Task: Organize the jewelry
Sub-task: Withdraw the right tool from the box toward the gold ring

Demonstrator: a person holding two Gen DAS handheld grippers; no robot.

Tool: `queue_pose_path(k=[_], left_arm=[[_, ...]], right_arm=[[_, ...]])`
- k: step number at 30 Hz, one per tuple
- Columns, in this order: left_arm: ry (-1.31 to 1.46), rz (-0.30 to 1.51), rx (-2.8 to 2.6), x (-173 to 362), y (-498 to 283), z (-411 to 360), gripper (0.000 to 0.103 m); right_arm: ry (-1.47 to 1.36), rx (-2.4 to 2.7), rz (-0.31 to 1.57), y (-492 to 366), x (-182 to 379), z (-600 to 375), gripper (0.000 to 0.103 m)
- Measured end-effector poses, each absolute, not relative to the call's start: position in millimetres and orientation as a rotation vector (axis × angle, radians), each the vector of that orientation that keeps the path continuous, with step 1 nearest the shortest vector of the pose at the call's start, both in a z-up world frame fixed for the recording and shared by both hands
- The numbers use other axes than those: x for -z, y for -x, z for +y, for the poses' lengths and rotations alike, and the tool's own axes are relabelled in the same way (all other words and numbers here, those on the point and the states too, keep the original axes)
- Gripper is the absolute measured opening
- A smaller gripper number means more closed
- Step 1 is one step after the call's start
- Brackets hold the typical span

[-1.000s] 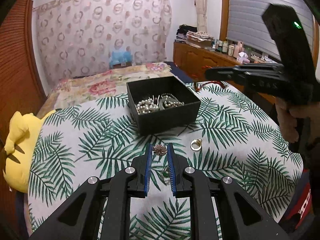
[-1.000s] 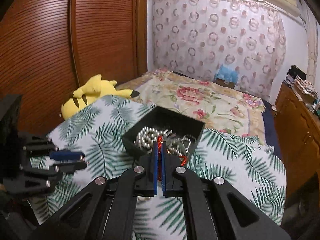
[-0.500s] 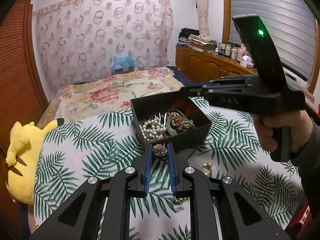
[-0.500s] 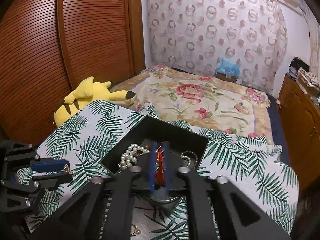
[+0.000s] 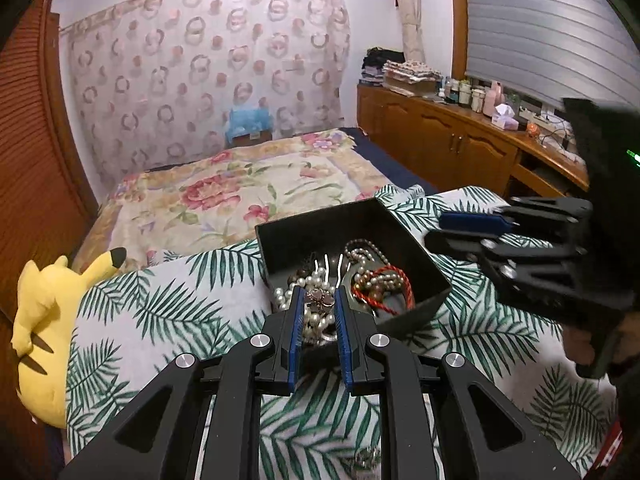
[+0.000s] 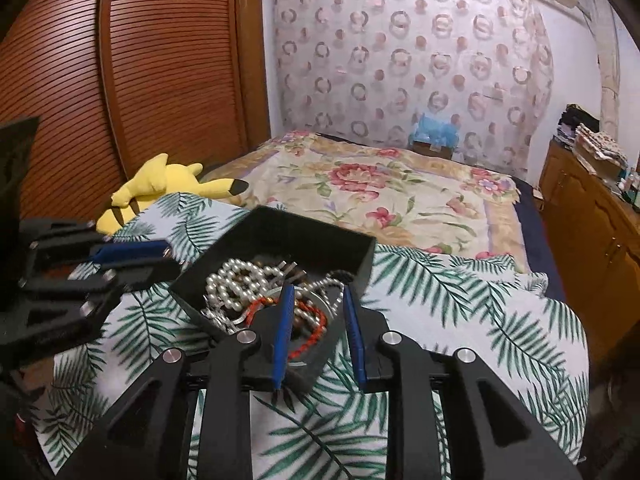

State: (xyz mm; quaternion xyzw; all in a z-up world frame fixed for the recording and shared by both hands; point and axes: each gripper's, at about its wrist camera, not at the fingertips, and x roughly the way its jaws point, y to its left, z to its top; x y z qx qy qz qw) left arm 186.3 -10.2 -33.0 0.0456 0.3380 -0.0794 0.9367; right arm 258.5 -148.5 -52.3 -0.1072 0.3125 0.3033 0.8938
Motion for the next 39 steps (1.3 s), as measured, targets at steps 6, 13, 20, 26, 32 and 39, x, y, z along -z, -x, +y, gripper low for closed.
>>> queue_pose_path(k=[6, 13, 20, 26, 32, 39], left_arm=[[-0.108, 0.716, 0.154, 39.2, -207.8, -21.6, 0.014], [-0.11, 0.743, 0.154, 46.0, -224.1, -28.8, 0.014], [-0.114, 0.747, 0.153, 46.4, -227.5, -31.2, 0.015], [-0.102, 0.733, 0.152, 43.7, -225.1, -30.7, 0.036], [-0.08, 0.712, 0.167, 42.1, -200.7, -22.3, 0.048], [-0.072, 0.711, 0.181, 49.1, -160.9, -11.5, 0.054]], right_arm=[[0.226, -0.608, 0.662, -255.5, 60.0, -163.8, 0.027], [0.214, -0.599, 0.67, -250.2, 67.4, -177.5, 0.027], [0.214, -0.601, 0.669, -248.7, 68.6, -179.4, 0.027], [0.214, -0.609, 0.665, -237.3, 69.8, -182.0, 0.027], [0.217, -0.632, 0.666, -223.3, 70.6, -178.1, 0.027], [0.242, -0.68, 0.7, -207.5, 81.2, -165.0, 0.027]])
